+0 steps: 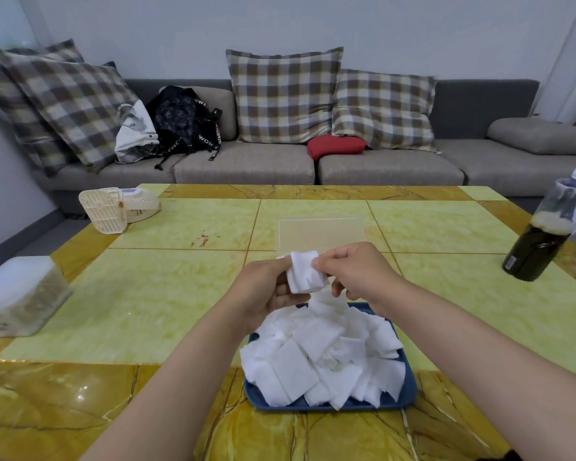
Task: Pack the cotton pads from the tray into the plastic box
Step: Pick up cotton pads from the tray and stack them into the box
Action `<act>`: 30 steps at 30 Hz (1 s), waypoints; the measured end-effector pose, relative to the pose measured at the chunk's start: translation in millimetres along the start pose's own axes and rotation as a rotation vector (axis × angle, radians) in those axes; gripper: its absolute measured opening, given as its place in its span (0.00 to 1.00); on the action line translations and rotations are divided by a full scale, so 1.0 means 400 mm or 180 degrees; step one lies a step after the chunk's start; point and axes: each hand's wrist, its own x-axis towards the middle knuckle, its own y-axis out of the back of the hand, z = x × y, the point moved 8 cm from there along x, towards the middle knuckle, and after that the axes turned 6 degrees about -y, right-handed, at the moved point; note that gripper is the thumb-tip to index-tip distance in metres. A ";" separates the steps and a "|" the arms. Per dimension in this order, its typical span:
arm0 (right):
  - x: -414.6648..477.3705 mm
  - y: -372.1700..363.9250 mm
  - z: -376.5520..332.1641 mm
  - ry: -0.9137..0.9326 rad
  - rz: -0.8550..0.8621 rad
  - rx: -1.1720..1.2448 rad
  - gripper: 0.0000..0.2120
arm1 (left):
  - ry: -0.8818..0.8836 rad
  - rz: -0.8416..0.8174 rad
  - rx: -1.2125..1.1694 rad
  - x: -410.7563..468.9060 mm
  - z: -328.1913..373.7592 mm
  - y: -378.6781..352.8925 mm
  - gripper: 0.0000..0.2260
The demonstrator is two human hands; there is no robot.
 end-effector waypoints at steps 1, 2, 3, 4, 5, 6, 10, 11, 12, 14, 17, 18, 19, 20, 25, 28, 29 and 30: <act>-0.001 -0.001 -0.002 0.0049 0.0020 -0.0048 0.06 | 0.0004 -0.0036 -0.0009 0.000 0.000 -0.002 0.15; 0.000 -0.001 -0.003 0.0090 0.0056 -0.0096 0.07 | 0.0014 -0.0063 -0.0013 0.000 0.000 -0.004 0.15; 0.001 -0.001 -0.002 0.0114 0.0109 -0.0125 0.07 | 0.0032 -0.0076 -0.0028 0.000 -0.001 -0.005 0.16; 0.002 -0.001 0.000 0.0119 0.0174 -0.0131 0.07 | 0.0059 -0.0078 -0.0074 0.000 -0.002 -0.007 0.16; 0.004 0.000 0.003 0.0109 0.0230 -0.0122 0.07 | 0.0096 -0.0080 -0.0154 0.001 -0.004 -0.009 0.17; 0.006 0.001 0.006 0.0099 0.0267 -0.0112 0.06 | 0.0126 -0.0098 -0.0235 0.001 -0.006 -0.011 0.18; 0.009 0.002 0.004 0.0177 0.0238 -0.0281 0.06 | 0.0094 -0.0188 -0.0048 0.003 -0.008 -0.013 0.15; 0.009 0.002 0.002 0.0235 0.0213 -0.0427 0.07 | 0.0085 -0.0115 0.0073 0.005 -0.011 -0.004 0.12; 0.010 0.006 -0.002 0.0315 0.0234 -0.0602 0.07 | 0.0102 0.0004 0.0134 0.008 -0.016 0.008 0.10; 0.001 0.020 -0.021 0.0643 0.0285 -0.0952 0.06 | 0.0159 0.0301 0.0133 0.009 -0.024 0.034 0.09; -0.038 -0.016 -0.039 0.1127 -0.0577 -0.1737 0.07 | 0.0112 0.0603 0.0157 0.012 -0.023 0.068 0.09; -0.057 -0.040 -0.025 0.1119 -0.0985 -0.2201 0.12 | 0.0100 0.0626 0.0181 0.012 -0.023 0.073 0.09; -0.072 -0.063 -0.003 0.1087 -0.1326 -0.2692 0.17 | 0.0096 0.0635 0.0204 0.012 -0.024 0.074 0.09; -0.082 -0.081 0.018 0.1092 -0.1542 -0.3089 0.22 | 0.0092 0.0640 0.0219 0.011 -0.026 0.073 0.09; -0.070 -0.086 0.018 0.1231 -0.1221 -0.3126 0.12 | 0.0057 0.0643 0.0176 0.011 -0.028 0.060 0.08; -0.062 -0.069 0.019 0.1033 -0.1193 -0.2869 0.11 | 0.0045 0.0686 0.0226 0.011 -0.029 0.066 0.09; -0.059 -0.063 0.012 0.1078 -0.1085 -0.2771 0.13 | 0.0032 0.0717 0.0248 0.011 -0.029 0.071 0.10; -0.057 -0.054 -0.002 0.1163 -0.0923 -0.2520 0.16 | 0.0011 0.0747 0.0255 0.011 -0.030 0.075 0.10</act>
